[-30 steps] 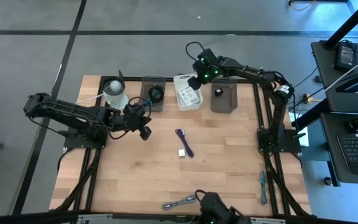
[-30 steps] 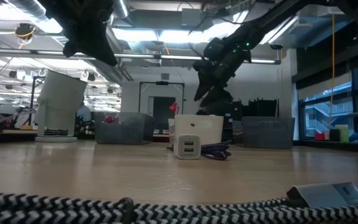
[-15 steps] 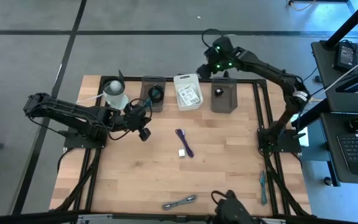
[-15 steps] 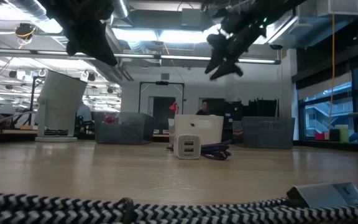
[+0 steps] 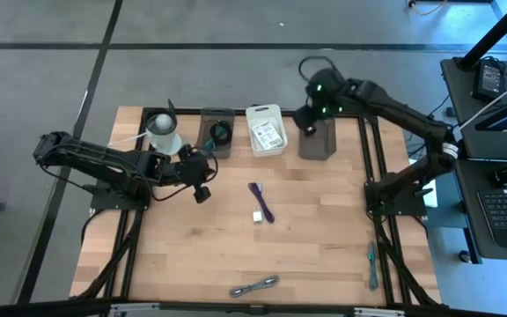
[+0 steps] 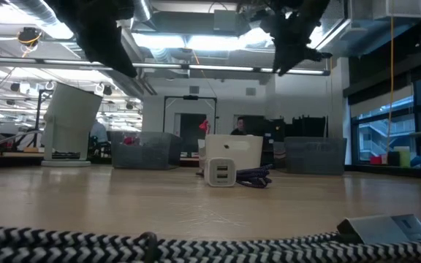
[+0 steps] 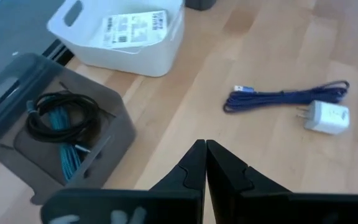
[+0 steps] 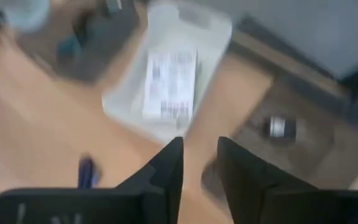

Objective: Pick and place items into bin
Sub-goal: Put the dark blue charger cable into the left black bin

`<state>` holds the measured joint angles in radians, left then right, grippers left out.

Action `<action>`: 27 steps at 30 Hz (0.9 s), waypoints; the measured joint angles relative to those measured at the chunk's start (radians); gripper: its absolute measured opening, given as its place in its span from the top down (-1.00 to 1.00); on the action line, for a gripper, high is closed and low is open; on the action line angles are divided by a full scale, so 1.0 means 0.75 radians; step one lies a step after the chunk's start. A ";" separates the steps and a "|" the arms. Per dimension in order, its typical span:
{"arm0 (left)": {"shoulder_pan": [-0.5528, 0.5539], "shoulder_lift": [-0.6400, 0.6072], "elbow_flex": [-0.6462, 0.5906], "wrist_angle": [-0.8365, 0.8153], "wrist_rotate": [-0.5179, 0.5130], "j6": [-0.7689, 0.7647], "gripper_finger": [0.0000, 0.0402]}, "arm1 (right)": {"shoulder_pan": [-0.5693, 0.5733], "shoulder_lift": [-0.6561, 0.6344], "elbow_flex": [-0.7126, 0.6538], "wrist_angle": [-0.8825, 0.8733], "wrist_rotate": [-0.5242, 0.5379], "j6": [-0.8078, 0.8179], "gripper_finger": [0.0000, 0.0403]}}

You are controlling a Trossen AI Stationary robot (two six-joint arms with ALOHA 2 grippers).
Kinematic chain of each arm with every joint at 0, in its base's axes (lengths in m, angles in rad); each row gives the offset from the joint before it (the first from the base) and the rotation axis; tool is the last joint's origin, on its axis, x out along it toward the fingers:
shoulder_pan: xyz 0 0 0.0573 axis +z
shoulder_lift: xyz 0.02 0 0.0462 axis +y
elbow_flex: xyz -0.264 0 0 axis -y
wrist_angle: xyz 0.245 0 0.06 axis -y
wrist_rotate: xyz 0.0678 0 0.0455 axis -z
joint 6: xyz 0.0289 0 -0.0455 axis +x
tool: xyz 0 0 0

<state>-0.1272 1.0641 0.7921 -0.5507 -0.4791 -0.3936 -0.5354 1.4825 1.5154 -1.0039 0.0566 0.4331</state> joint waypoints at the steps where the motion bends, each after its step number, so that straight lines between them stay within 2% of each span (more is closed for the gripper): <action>1: 0.000 0.000 0.000 0.000 0.015 0.017 0.96 | 0.036 0.000 0.000 -0.055 0.025 0.041 0.50; 6: 0.000 0.000 0.000 -0.003 0.047 0.065 0.96 | 0.233 0.008 -0.001 -0.242 0.128 0.276 0.53; 12: 0.000 0.000 0.000 -0.003 0.042 0.065 0.97 | 0.498 0.008 -0.001 -0.287 0.246 0.504 0.54; 16: 0.000 0.000 0.000 -0.001 0.040 0.065 0.97 | 0.647 0.009 -0.001 -0.279 0.363 0.571 0.54; 20: 0.000 0.000 0.000 0.001 0.038 0.065 0.97 | 0.752 0.039 -0.001 -0.242 0.484 0.712 0.54; 27: 0.000 0.000 0.000 0.001 0.038 0.065 0.94 | 0.820 0.219 -0.001 -0.121 0.522 0.793 0.41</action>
<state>-0.1272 1.0640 0.7921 -0.5499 -0.4507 -0.3447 0.0799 1.6465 1.5150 -1.0950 0.4483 1.0281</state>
